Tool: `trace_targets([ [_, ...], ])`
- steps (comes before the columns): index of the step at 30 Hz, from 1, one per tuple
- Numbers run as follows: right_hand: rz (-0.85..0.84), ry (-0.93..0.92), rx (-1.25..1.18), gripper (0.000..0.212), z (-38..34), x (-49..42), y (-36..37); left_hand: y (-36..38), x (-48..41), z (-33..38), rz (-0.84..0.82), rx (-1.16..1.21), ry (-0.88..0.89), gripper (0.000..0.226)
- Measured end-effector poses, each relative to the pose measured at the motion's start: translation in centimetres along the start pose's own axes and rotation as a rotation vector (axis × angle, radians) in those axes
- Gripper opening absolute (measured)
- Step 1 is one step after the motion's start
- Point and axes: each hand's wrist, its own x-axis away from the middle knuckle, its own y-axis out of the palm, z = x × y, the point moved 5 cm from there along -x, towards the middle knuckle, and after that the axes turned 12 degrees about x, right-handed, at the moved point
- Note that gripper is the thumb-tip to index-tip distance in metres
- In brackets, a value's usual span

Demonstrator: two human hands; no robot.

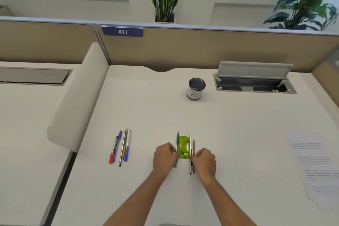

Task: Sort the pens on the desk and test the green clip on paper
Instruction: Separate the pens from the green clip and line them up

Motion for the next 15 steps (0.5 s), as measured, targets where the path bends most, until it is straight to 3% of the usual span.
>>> trace_targets([
  [7, -0.035, -0.044, 0.109, 0.017, -0.1, -1.0, -0.3, 0.0, 0.1, -0.1, 0.06, -0.021, -0.03, 0.021],
  [15, -0.063, -0.189, 0.398, 0.006, -1.2, -1.6, -0.6, -0.8, -0.9, -1.9, 0.103, 0.141, -0.101, 0.022],
])
